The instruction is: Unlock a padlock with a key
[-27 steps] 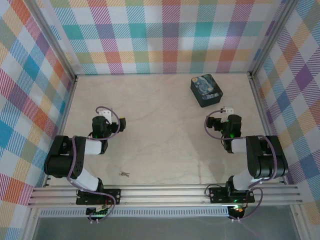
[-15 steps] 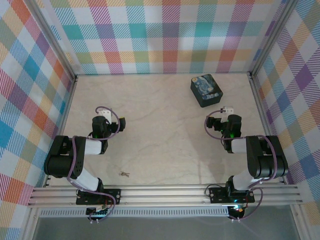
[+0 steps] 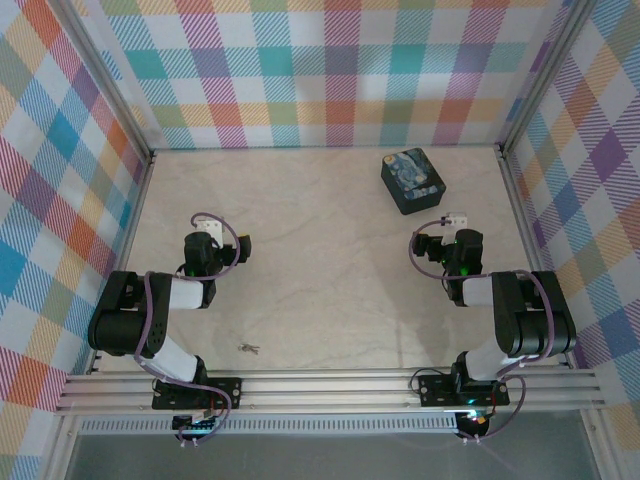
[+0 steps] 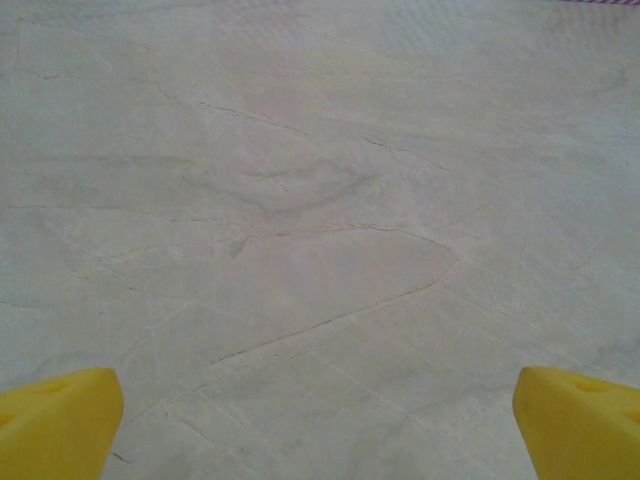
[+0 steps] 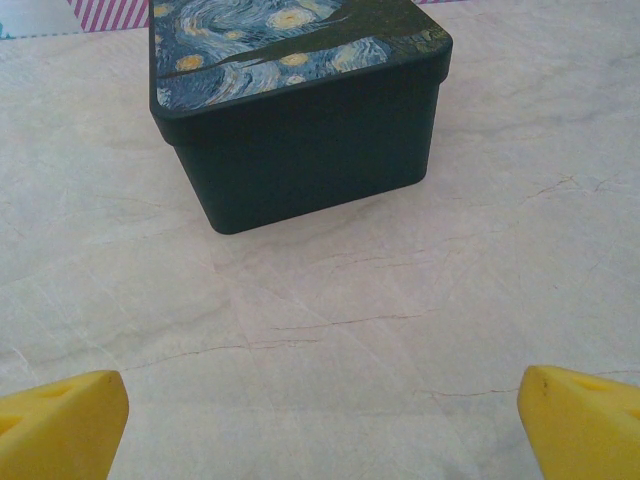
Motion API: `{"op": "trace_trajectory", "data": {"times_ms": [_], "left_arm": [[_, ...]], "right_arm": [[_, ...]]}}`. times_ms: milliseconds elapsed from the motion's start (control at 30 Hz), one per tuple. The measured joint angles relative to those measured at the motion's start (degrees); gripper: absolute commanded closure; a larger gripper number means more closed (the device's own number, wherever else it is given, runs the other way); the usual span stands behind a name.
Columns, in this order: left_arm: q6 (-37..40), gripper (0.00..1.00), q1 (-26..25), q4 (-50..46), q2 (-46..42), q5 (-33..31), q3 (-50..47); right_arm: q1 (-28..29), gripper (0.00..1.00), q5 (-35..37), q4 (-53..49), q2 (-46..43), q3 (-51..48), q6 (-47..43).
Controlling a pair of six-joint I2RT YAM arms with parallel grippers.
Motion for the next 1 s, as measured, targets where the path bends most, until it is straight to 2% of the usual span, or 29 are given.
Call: {"op": "trace_trajectory", "data": {"times_ms": [200, 267, 333, 433, 567, 633, 700, 1000], "left_arm": [[-0.15, 0.0, 0.0, 0.0, 0.0, 0.0, 0.0], [-0.15, 0.0, 0.0, 0.0, 0.0, 0.0, 0.0], [-0.28, 0.0, 0.0, -0.76, -0.02, -0.5, 0.24], [-1.46, 0.0, 0.04, -11.82, -0.68, -3.3, 5.7], [-4.81, 0.0, 0.15, -33.79, 0.07, -9.75, 25.03], [-7.23, 0.0, 0.39, -42.29, 2.38, -12.02, 35.91], [-9.53, 0.0, 0.52, -47.8, 3.67, -12.5, 42.32], [-16.39, 0.0, -2.54, -61.2, -0.44, -11.43, 39.19]], "right_arm": [[0.0, 0.0, 0.0, 0.0, 0.0, 0.0, 0.0], [-0.02, 0.05, 0.02, 0.0, 0.0, 0.0, 0.04], [-0.02, 0.05, 0.09, -0.79, -0.07, 0.33, 0.07], [-0.07, 0.05, 1.07, -8.81, -1.7, 3.96, 0.17], [-0.26, 0.07, 1.81, -24.17, -3.76, 16.57, 0.48], [-0.28, 0.08, 1.55, -31.74, -2.6, 25.16, 0.5], [-0.28, 0.09, 0.87, -38.34, 0.04, 33.88, 0.57], [0.76, 0.11, -3.45, -59.32, 19.65, 60.39, 0.92]]}}
